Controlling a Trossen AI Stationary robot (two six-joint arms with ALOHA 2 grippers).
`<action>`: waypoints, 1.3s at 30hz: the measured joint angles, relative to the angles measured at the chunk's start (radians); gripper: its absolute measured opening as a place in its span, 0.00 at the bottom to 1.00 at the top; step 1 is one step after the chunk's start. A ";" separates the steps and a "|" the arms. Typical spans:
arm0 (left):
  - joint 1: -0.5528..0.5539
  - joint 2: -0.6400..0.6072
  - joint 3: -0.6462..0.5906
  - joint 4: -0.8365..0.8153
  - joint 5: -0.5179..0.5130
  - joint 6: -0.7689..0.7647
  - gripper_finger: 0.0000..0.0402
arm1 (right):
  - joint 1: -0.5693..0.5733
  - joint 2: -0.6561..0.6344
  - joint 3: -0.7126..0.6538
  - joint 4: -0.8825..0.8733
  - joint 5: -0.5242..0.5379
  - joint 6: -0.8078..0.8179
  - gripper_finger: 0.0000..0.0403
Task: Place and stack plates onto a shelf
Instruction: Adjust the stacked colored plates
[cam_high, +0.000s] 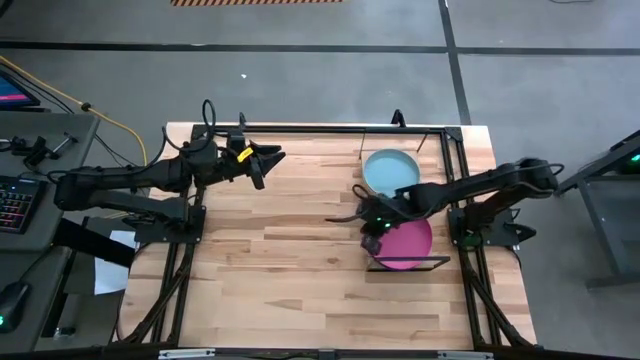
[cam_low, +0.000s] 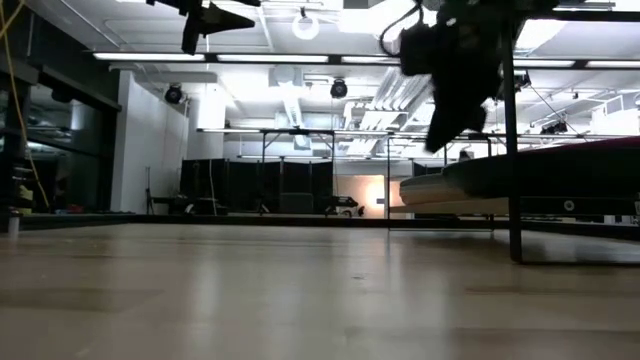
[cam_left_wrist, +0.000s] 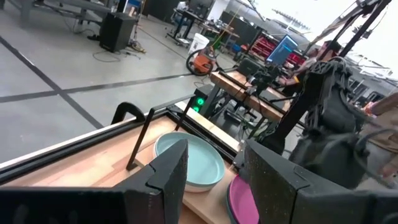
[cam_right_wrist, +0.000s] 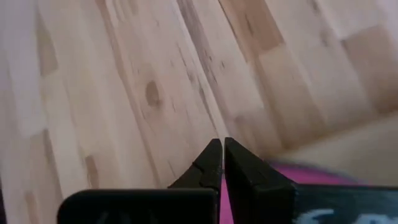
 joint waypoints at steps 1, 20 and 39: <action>0.000 0.000 0.000 0.000 0.000 0.000 0.36 | 0.000 -0.028 0.000 -0.039 0.005 0.000 0.00; 0.003 0.000 0.000 0.000 0.000 -0.007 0.36 | 0.017 -0.435 0.000 -0.925 -0.079 0.352 0.00; 0.003 0.000 0.000 0.036 -0.001 -0.008 0.36 | 0.013 -0.264 -0.001 -0.918 -0.027 0.355 0.00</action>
